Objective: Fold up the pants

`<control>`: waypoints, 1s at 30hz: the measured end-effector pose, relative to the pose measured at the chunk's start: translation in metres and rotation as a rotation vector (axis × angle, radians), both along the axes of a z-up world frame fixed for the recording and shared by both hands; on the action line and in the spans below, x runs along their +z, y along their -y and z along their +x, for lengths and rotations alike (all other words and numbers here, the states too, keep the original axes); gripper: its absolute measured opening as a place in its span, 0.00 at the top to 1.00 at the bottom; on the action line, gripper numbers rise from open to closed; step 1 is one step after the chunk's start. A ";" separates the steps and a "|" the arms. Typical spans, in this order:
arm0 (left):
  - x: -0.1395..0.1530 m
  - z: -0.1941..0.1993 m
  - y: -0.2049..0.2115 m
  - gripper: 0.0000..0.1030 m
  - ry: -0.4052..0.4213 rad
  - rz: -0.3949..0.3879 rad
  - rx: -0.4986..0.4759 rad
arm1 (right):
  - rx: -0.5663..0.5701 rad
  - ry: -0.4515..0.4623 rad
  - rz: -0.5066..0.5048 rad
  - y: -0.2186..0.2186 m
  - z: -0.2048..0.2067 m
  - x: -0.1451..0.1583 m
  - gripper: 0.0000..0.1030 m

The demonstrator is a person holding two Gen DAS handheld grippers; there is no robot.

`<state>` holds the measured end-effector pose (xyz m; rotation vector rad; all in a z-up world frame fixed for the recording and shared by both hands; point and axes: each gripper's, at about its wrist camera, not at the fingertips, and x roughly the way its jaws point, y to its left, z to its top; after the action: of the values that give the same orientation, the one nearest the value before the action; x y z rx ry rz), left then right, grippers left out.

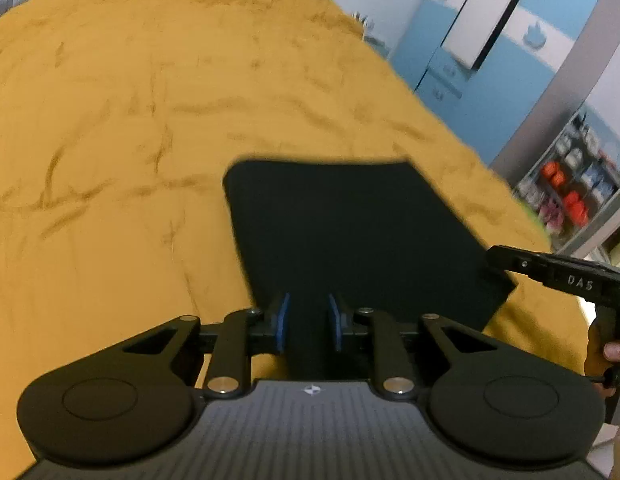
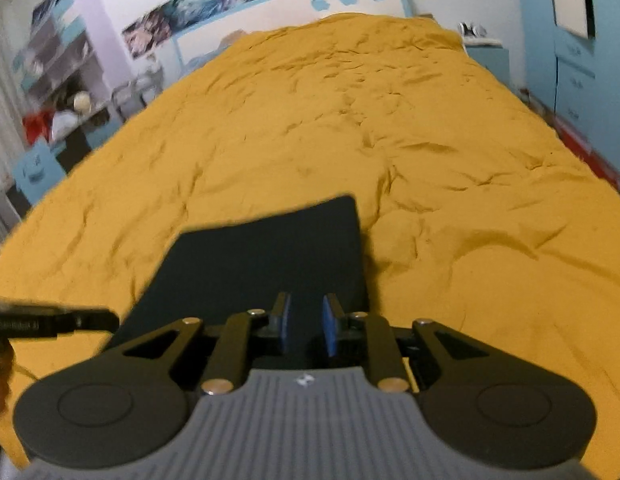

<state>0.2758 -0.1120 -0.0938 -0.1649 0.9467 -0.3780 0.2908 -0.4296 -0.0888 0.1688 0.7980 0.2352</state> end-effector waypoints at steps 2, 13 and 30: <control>-0.012 -0.006 -0.001 0.78 -0.031 0.026 0.006 | -0.025 -0.018 -0.032 -0.002 -0.008 -0.016 0.88; -0.041 -0.037 -0.020 0.78 -0.155 -0.040 0.020 | -0.055 -0.020 -0.047 -0.001 -0.018 -0.048 0.93; 0.004 -0.008 -0.042 0.78 -0.007 -0.041 0.092 | -0.058 0.080 -0.034 0.008 -0.014 -0.015 0.81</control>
<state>0.2679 -0.0701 -0.0895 -0.2465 0.9352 -0.3124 0.2768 -0.4372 -0.1033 0.1498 0.7164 0.1727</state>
